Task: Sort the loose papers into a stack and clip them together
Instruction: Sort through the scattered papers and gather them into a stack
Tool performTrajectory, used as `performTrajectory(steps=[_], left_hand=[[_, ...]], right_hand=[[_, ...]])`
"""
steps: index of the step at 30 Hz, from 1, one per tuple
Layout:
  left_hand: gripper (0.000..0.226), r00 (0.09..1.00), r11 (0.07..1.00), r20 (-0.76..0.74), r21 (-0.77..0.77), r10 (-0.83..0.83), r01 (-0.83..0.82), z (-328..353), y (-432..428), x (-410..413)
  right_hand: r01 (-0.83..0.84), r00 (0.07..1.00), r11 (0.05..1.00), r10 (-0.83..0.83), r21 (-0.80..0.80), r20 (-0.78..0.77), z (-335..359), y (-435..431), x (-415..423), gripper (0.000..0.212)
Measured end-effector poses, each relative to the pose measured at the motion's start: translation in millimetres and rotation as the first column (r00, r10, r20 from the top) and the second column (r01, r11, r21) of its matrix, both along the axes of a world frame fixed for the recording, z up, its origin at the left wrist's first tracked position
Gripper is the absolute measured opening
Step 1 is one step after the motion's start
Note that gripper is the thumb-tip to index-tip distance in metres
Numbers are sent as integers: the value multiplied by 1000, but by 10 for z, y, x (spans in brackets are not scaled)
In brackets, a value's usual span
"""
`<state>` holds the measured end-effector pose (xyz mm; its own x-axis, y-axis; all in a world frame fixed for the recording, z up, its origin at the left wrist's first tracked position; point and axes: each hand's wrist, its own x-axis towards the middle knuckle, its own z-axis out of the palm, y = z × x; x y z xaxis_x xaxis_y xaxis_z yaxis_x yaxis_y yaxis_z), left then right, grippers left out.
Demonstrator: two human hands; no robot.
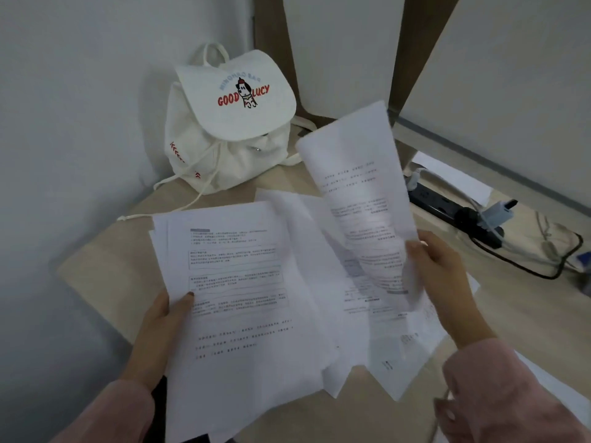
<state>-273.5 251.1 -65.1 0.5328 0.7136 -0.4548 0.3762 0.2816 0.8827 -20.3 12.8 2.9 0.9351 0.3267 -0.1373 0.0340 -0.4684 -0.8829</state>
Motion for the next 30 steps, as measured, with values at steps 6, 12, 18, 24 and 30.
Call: performTrajectory(steps=[6,12,18,24,30], left_hand=[[21,997,998,50,-47,-50,52,56,-250,241],[20,989,984,76,-121,-123,132,45,-504,501],[28,978,962,24,-172,-209,210,-82,-614,651],[30,971,954,-46,-203,-233,219,-157,-478,718],[35,956,942,-112,-233,-271,240,-218,-287,755]], right_hand=[[48,925,952,72,302,-374,292,-529,-121,22],[55,906,998,-37,31,-421,61,-878,-236,17],[-245,933,882,102,-403,-345,-370,-929,-350,22],[-192,980,736,179,-649,-87,-363,-858,-145,34],[-214,843,458,533,-863,74,-132,-476,146,40]])
